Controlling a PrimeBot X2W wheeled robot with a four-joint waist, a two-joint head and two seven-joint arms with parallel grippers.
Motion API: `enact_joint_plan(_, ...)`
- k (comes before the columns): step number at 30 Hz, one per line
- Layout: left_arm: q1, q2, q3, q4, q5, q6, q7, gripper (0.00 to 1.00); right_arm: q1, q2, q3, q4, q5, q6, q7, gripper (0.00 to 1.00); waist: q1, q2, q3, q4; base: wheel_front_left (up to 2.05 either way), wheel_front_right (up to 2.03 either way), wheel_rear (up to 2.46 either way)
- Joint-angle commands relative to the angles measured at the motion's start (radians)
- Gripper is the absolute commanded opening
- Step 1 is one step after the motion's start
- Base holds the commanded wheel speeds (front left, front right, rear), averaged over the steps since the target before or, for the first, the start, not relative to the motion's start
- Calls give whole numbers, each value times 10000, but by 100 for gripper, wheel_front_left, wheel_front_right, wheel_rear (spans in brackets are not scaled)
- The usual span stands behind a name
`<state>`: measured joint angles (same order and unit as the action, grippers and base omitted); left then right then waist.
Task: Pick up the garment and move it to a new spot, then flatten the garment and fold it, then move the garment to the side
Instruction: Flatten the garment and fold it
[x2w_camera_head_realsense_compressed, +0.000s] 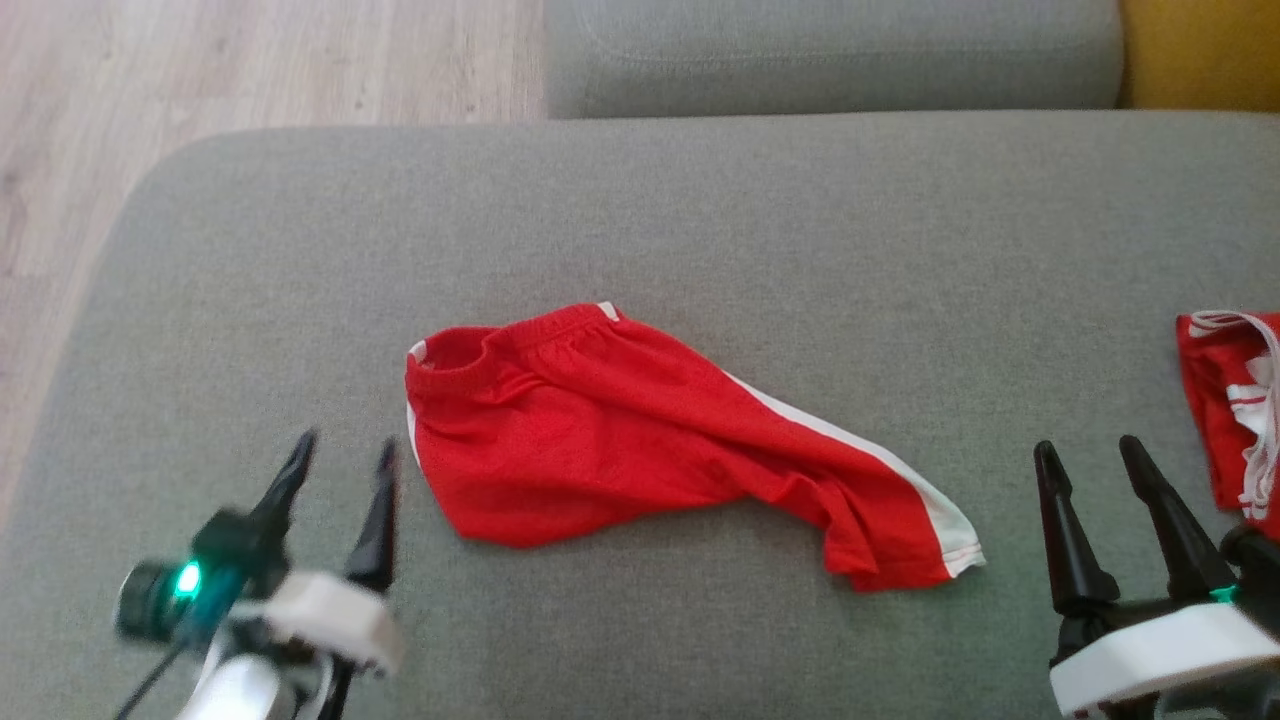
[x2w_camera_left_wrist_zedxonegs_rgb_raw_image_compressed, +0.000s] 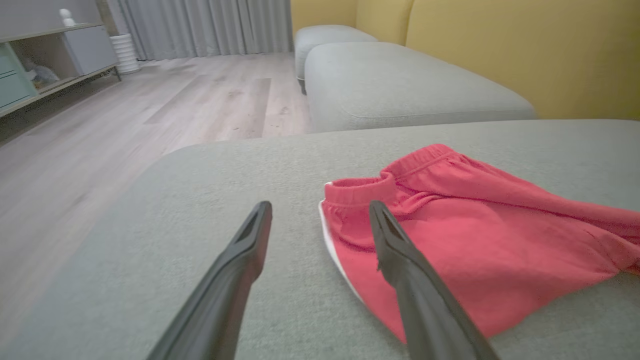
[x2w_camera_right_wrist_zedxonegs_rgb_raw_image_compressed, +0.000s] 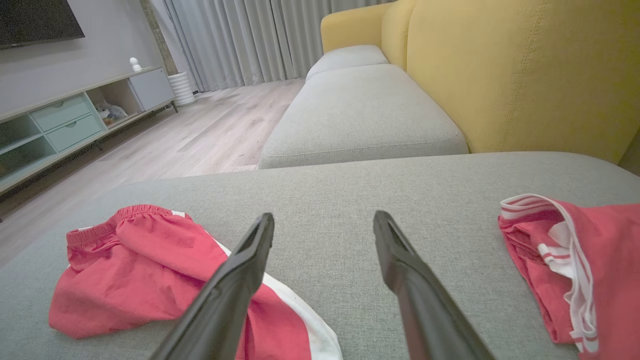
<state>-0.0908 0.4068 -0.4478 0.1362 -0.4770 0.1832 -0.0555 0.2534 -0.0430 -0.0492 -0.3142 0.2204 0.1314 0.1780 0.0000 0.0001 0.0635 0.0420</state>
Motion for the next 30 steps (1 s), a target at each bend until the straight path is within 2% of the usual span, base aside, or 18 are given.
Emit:
enact_joint_plan(1, -1014, 199, 250, -349, 97, -110, 127, 100, -520, -72, 208, -453, 31, -7, 36, 100, 0, -1, 125, 7, 0, 0, 0)
enact_joint_plan(6, -2662, -268, -422, -53, 112, -852, 982, 100, -780, -72, 283, -549, -27, -7, 102, 100, 0, -1, 592, -84, 0, 0, 0)
enact_joint_plan(11, -4440, -892, -954, 956, -70, -1608, 2014, 100, -1113, -72, 387, -551, -89, -7, 154, 100, 0, -1, 1188, -389, 0, 0, 0)
enact_joint_plan(12, -4440, -892, -954, 956, -70, -1608, 2014, 100, -1113, -72, 387, -551, -89, -7, 154, 100, 0, -1, 1188, -389, 0, 0, 0)
enact_joint_plan(15, -5677, -1423, -1139, 2110, -429, -2192, 2659, 100, -1324, -72, 406, -489, -81, -7, 130, 100, 0, -1, 1684, -590, 0, 0, 0)
enact_joint_plan(22, -6762, -1949, -1482, 4483, -1233, -2854, 4138, 100, -1501, -72, 441, -327, -22, -7, -43, 100, 0, -1, 1961, -750, 0, 0, 0)
enact_joint_plan(27, -6884, -2148, -1770, 5055, -1875, -3061, 4893, 100, -1553, -72, 338, -288, -10, -7, -114, 100, 0, -1, 1955, -611, 0, 0, 0)
enact_joint_plan(28, -6864, -2166, -1845, 5080, -1979, -3081, 4986, 80, -1561, -72, 339, -272, 5, -7, -122, 100, 0, -1, 1945, -572, 0, 0, 0)
enact_joint_plan(29, -6860, -2166, -1883, 5013, -2052, -3097, 4883, 10, -1572, -72, 347, -261, 17, -7, -131, 100, 0, -1, 1927, -534, 0, 0, 0)
enact_joint_plan(30, -6863, -2123, -1953, 4933, -2028, -3107, 4726, 0, -1577, -72, 342, -257, 29, -7, -139, 100, 0, -1, 1912, -495, 0, 0, 0)
